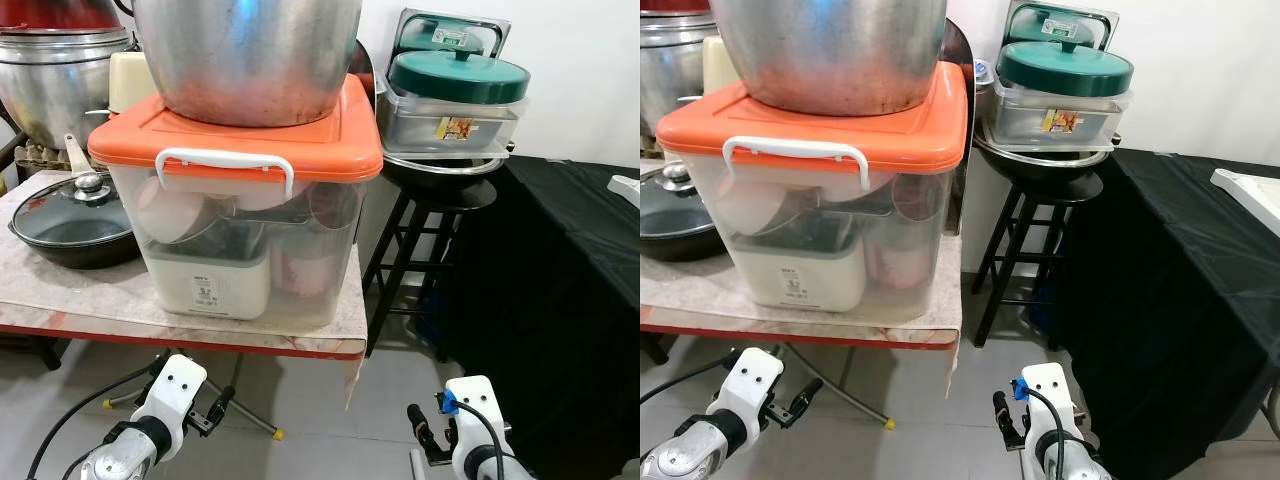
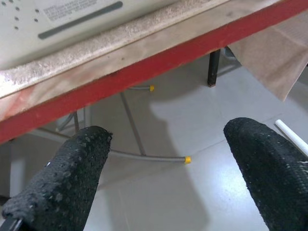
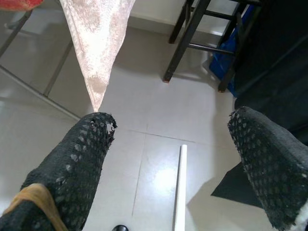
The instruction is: Building children table
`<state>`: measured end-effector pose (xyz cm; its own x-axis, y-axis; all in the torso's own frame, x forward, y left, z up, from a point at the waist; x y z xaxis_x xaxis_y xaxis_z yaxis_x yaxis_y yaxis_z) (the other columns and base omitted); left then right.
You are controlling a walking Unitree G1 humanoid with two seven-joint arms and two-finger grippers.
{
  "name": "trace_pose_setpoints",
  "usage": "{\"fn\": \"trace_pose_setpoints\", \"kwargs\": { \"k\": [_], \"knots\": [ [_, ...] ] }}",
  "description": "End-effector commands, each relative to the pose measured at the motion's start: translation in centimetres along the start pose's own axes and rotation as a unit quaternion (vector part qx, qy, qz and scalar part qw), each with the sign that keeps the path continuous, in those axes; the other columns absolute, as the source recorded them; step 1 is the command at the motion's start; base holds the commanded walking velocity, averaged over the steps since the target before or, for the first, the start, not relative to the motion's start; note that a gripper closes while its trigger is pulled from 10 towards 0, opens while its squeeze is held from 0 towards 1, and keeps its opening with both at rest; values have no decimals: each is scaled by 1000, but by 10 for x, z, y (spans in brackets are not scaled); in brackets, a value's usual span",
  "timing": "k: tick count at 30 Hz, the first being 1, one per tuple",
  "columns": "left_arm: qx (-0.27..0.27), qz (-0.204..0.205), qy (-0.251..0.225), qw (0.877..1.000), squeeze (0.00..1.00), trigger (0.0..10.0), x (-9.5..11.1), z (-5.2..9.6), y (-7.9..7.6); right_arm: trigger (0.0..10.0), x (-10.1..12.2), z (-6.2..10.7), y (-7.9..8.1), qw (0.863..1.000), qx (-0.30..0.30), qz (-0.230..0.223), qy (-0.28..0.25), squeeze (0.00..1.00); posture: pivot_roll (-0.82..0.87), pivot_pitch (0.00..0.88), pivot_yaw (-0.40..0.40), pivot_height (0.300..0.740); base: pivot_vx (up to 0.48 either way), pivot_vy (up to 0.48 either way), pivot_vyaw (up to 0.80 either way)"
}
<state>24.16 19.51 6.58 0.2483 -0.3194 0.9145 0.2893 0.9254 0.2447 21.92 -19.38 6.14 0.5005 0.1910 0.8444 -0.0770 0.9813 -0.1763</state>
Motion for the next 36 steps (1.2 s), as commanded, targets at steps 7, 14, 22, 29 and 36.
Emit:
{"fn": "trace_pose_setpoints", "kwargs": {
  "k": [7,14,22,29,36],
  "knots": [
    [4,2,29,1000,0,10000,-9,2,2,10000,5,1,2,1000,8,-9,3,0,46,0,-74,740,0,0,0],
    [4,5,26,1000,0,10000,-6,0,1,10000,11,0,2,1000,5,-15,-2,0,46,0,-73,740,0,0,0],
    [4,8,22,1000,0,10000,-3,-1,0,10000,16,-2,2,1000,2,-16,-6,0,52,0,-78,740,0,0,0],
    [3,11,0,1000,0,10000,4,-2,-2,10000,20,-3,2,1000,1,-16,-11,0,53,0,-80,740,0,0,0],
    [-4,11,-11,1000,0,10000,8,-4,-5,10000,21,-4,2,1000,1,-15,-14,0,52,0,-79,740,0,0,0]
  ]
}}
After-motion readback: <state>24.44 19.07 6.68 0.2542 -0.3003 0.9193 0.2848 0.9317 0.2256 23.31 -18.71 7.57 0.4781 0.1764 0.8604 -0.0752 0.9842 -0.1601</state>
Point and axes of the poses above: a point about 5 cm out from each wrist's last joint towards the gripper, its own z axis pointing back from the gripper into the wrist, its own x axis along the axis of the wrist's last joint, y = z × x, the point moved 1 cm from there along -z, pointing out of the wrist towards the gripper, and after that the axes turned 2 degrees about z, right-handed, at the moved point
